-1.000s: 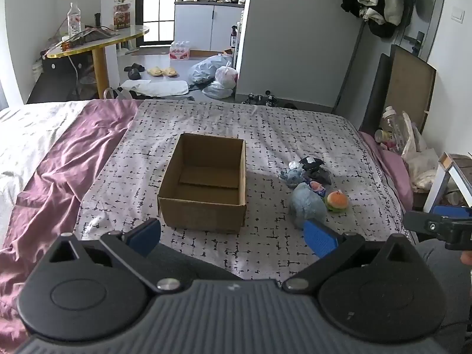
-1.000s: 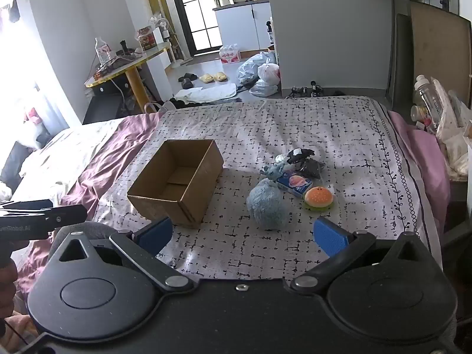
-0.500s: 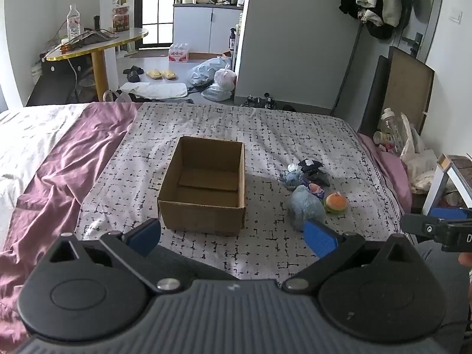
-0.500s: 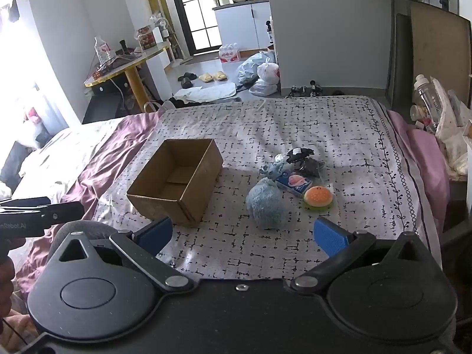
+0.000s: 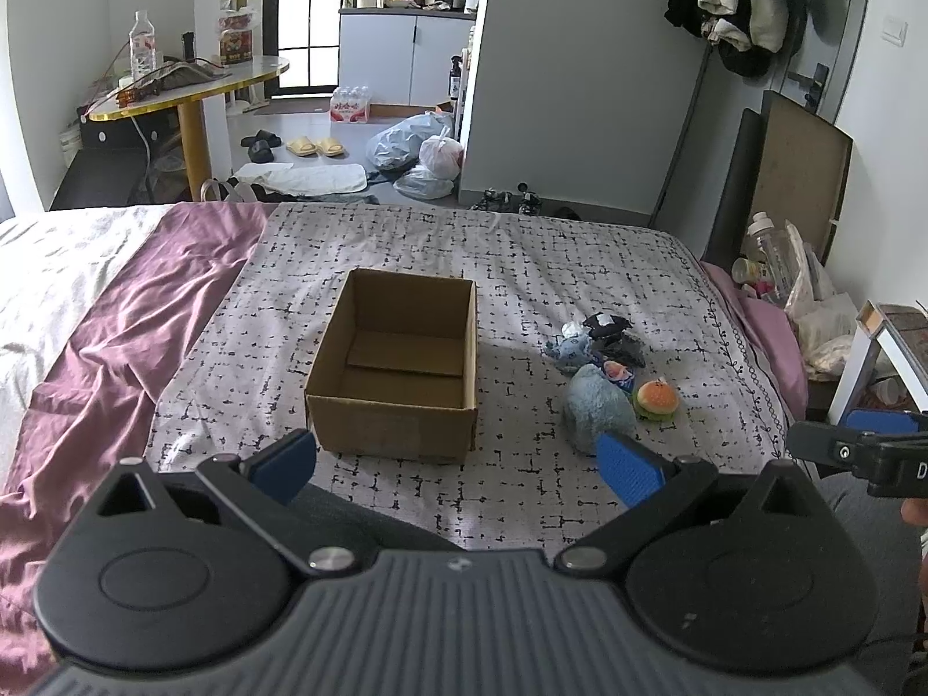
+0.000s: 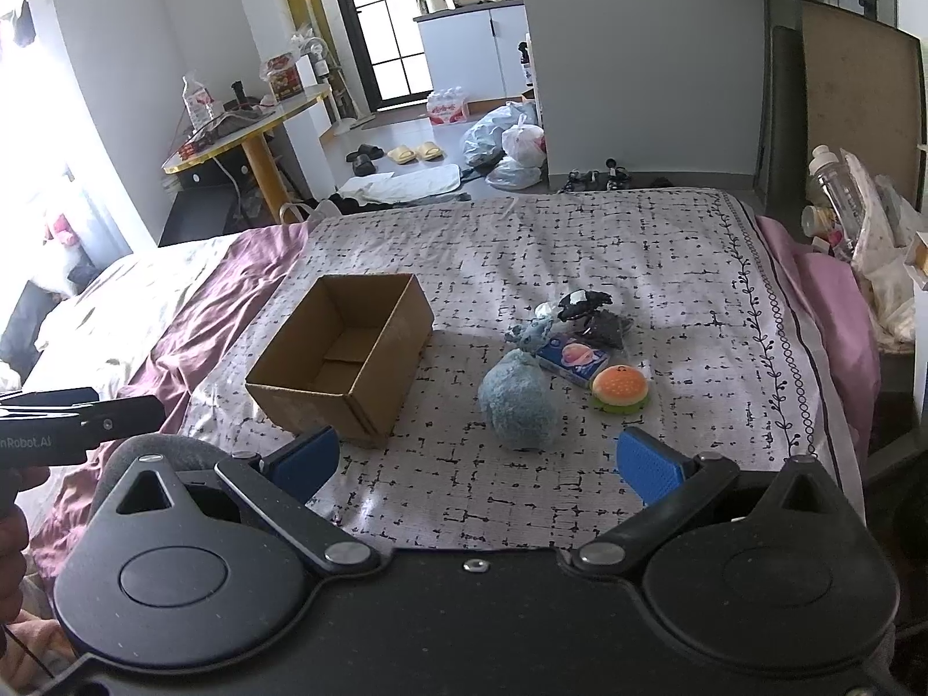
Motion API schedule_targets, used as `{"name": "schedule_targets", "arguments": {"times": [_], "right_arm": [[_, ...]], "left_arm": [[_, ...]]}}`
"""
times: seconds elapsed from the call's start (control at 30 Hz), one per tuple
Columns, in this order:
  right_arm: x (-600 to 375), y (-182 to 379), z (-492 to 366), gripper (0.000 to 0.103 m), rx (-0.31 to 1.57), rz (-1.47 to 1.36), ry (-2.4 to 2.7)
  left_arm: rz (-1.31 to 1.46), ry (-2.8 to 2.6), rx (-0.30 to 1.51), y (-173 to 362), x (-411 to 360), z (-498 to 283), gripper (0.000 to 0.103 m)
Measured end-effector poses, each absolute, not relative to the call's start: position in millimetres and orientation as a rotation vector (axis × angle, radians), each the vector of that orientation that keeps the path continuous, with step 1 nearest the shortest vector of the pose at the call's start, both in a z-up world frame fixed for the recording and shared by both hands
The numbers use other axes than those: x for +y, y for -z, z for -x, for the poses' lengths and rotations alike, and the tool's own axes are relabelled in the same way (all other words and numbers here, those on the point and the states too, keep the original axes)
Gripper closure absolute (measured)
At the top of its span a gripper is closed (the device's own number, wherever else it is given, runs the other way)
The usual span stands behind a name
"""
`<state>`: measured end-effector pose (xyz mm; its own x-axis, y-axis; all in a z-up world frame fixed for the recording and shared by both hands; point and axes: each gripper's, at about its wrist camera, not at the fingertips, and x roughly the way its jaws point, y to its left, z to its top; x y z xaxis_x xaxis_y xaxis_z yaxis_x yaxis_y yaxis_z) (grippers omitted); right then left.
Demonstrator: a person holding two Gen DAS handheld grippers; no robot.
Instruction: Organize soft objects
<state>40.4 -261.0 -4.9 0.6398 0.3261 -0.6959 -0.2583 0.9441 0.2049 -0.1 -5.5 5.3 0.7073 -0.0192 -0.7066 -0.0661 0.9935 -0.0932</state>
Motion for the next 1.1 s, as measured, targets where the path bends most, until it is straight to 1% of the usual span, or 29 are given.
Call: {"name": "schedule_targets", "arguments": {"times": [1.1], "right_arm": [[-266.9, 3.6, -44.0, 0.0, 0.81, -0.094, -0.338]], "left_arm": [[0.116, -0.031, 0.778, -5.5, -8.3, -1.3, 0.001]]}}
